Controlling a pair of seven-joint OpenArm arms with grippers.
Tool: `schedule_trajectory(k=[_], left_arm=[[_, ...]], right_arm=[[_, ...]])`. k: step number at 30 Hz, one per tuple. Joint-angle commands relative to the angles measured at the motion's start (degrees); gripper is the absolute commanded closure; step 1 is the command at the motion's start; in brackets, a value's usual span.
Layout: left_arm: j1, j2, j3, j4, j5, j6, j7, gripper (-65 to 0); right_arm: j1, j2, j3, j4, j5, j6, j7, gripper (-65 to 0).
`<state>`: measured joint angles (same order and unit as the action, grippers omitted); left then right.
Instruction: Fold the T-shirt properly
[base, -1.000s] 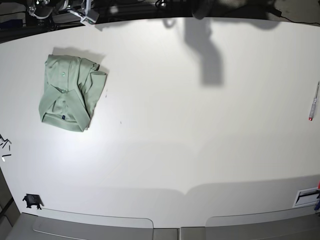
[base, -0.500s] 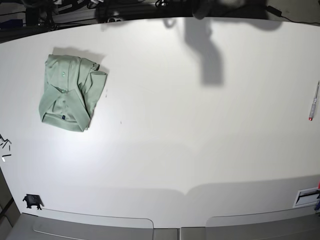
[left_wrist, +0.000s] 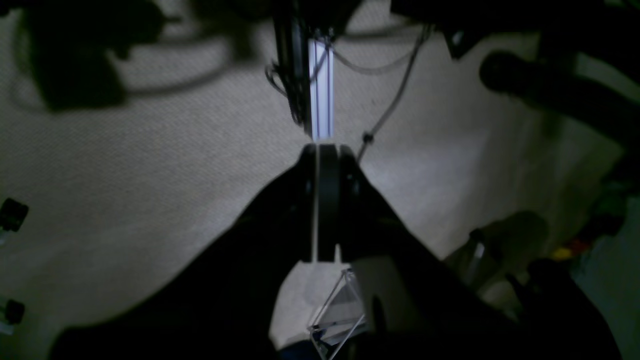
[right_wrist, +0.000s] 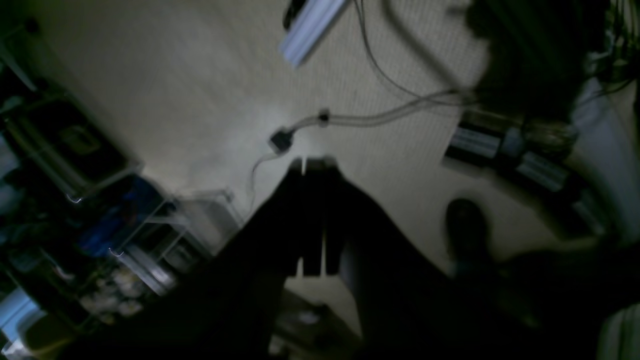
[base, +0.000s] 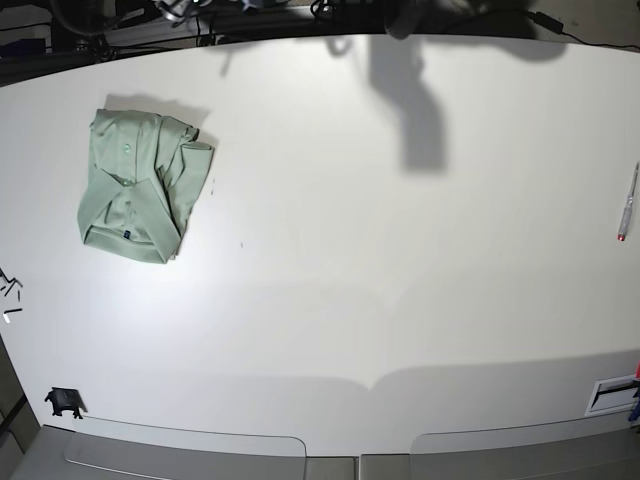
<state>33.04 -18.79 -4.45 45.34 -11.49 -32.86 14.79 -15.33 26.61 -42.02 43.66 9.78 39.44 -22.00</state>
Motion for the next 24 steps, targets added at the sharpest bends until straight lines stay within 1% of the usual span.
schedule_trajectory(k=[1,3,4,6,7,10,13,16,18,20,22,23,24], left_arm=[[0.0,0.2,0.1,-0.9,1.0,1.1,-0.1,0.0],[-1.7,1.7,0.0,-3.0,1.6,5.0,-0.1,0.0],[-2.5,2.4,0.1,-4.0,1.6,6.6,-0.3,0.0],[-3.7,3.5,0.0,-5.8,1.6,8.1,-1.7,0.0],[-4.1,4.0,0.1,-6.5,1.6,8.2,-2.4,0.0],[-5.0,4.6,0.0,-7.2,1.6,8.2,-3.1,0.0],[-5.7,4.6,0.1,-7.2,1.6,8.2,-4.3,0.0],[-6.1,4.6,0.1,-7.2,1.8,8.3,-4.7,0.0],[-6.1,4.6,0.0,-7.3,3.3,8.5,-6.0,0.0],[-6.1,4.6,0.1,-7.4,5.1,10.7,-7.9,0.0],[-6.1,4.6,0.1,-7.5,5.7,13.3,-9.4,0.0],[-6.1,4.6,0.1,-7.5,5.6,14.3,-9.6,0.0],[-6.1,4.6,0.1,-7.5,5.6,14.8,-9.6,0.0]], right_arm=[[0.3,-0.3,-0.6,-0.7,-0.8,-2.2,0.9,0.0],[1.1,-2.4,-1.2,-2.5,-0.7,-7.5,1.5,0.0],[1.4,-3.4,-1.1,-3.3,-0.4,-9.5,1.7,0.0],[1.7,-5.2,-1.1,-4.3,-0.2,-12.9,1.8,0.0],[1.9,-5.9,-1.1,-4.6,0.0,-13.8,1.8,0.0],[1.9,-7.4,-1.1,-4.8,1.4,-14.9,1.9,0.0],[2.0,-8.4,-1.1,-4.9,6.8,-15.1,1.8,0.0],[2.0,-9.2,-1.1,-4.8,12.1,-16.9,1.4,0.0],[2.0,-9.7,-1.1,-4.8,14.6,-16.9,1.4,0.0],[2.0,-10.4,-1.1,-4.8,16.2,-16.9,1.5,0.0],[2.0,-11.2,-1.1,-4.8,16.2,-17.7,1.5,0.0],[2.0,-11.6,-1.1,-4.8,16.2,-18.9,1.5,0.0],[2.0,-11.9,-1.1,-4.8,16.3,-20.9,1.5,0.0]])
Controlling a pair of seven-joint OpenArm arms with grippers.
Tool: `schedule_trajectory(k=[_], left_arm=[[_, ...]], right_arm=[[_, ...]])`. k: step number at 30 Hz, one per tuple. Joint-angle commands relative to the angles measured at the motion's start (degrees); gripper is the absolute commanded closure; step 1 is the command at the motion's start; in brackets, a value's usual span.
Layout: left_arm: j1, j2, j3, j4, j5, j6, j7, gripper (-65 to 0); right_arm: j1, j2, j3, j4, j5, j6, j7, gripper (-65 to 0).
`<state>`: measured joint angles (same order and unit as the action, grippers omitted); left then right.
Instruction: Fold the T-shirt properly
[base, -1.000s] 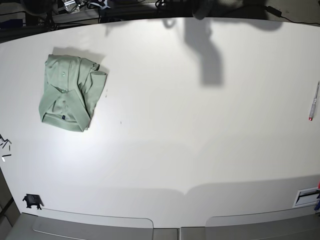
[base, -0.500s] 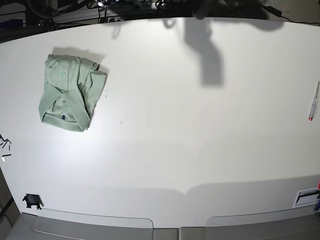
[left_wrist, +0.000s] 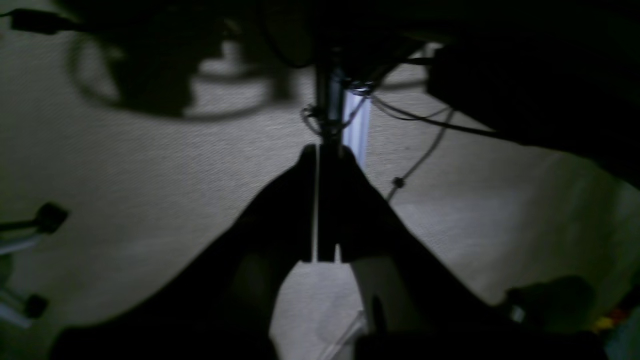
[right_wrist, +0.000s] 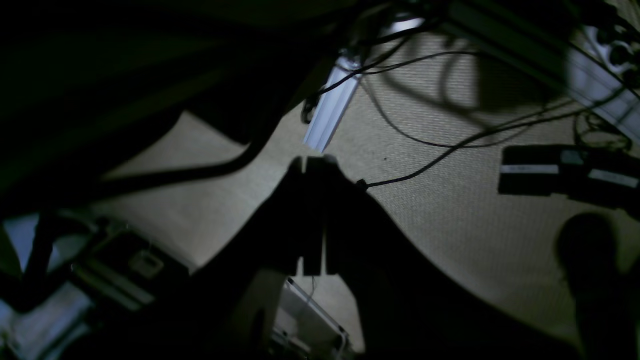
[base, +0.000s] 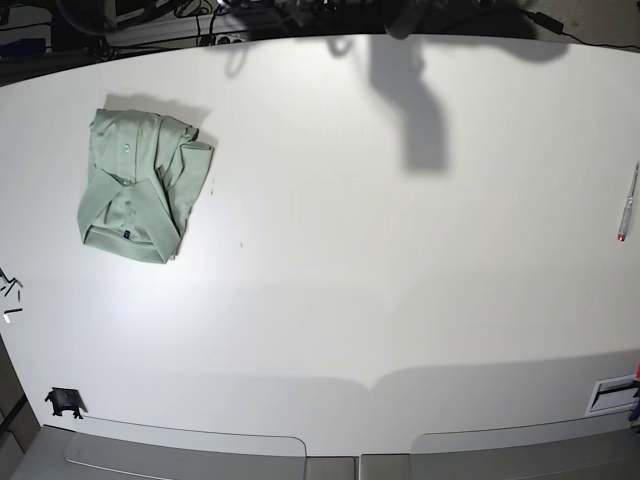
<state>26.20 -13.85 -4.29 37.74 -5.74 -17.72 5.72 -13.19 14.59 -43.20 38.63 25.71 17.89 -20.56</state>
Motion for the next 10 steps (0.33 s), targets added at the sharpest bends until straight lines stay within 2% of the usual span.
schedule_trajectory(k=[1,3,5,10], left_arm=[[0.8,-0.3,-0.1,0.1,-0.1,-0.2,-0.5,0.0],[0.8,-0.3,-0.1,0.1,-0.1,-0.2,-0.4,0.0],[0.8,-0.3,-0.1,0.1,-0.3,-0.3,-0.4,0.0],[0.6,-0.3,-0.1,0.1,-0.3,-0.3,-0.4,0.0]], right_arm=[[-0.1,-0.2,0.1,0.2,1.0,-1.6,0.2,0.0],[-0.1,-0.7,0.1,0.2,3.8,-7.1,0.2,0.0],[0.0,-1.0,0.1,0.2,6.3,-10.1,0.5,0.0],[0.0,-1.9,0.1,0.2,6.5,-10.3,1.1,0.0]])
